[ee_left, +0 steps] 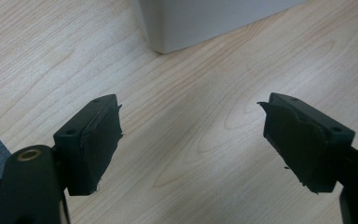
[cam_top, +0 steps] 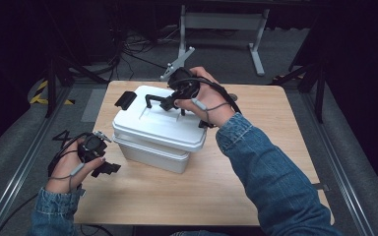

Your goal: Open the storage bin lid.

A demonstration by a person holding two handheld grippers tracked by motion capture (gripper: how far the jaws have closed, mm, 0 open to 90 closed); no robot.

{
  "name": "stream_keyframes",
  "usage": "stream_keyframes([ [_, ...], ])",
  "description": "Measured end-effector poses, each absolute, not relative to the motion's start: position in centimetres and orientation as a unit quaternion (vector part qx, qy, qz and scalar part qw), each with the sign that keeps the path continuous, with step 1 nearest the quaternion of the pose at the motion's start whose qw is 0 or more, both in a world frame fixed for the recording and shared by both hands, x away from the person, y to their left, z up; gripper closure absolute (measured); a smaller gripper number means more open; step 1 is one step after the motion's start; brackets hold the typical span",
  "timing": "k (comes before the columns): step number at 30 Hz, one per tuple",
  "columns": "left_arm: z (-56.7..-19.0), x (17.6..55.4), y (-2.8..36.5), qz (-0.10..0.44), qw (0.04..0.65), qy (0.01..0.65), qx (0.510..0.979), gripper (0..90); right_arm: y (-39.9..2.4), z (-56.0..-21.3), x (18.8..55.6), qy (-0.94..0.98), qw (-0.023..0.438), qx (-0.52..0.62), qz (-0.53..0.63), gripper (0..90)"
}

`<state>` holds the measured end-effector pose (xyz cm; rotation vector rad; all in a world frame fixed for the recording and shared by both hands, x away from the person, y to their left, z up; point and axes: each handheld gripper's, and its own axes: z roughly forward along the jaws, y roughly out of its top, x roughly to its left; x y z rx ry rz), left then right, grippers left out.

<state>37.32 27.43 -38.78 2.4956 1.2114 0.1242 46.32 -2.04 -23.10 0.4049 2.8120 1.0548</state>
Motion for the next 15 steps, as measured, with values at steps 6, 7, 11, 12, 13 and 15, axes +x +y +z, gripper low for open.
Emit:
stream_keyframes([
  [6, -38.8, 37.3, 27.3, 0.042, 0.183, 0.424, 0.886, 19.8, -4.3, -22.7, 46.6, 0.924, 0.058, 0.153, 0.346, 84.4],
  [7, -38.8, 37.3, 27.2, 0.040, 0.182, 0.427, 0.885, 19.8, -4.6, -22.7, 46.6, 0.923, 0.059, 0.155, 0.346, 84.4],
  [11, -38.9, 37.3, 27.2, 0.040, 0.179, 0.428, 0.885, 19.8, -6.4, -22.4, 46.7, 0.921, 0.064, 0.170, 0.346, 84.5],
  [12, -38.9, 37.4, 27.2, 0.039, 0.180, 0.427, 0.885, 19.8, -6.8, -22.3, 46.8, 0.920, 0.065, 0.174, 0.347, 84.5],
  [13, -38.9, 37.4, 27.2, 0.043, 0.178, 0.424, 0.887, 19.8, -7.3, -22.3, 46.8, 0.918, 0.067, 0.179, 0.347, 84.4],
  [15, -38.9, 37.4, 27.1, 0.041, 0.177, 0.425, 0.887, 19.8, -8.2, -22.3, 46.9, 0.915, 0.068, 0.190, 0.350, 84.4],
])
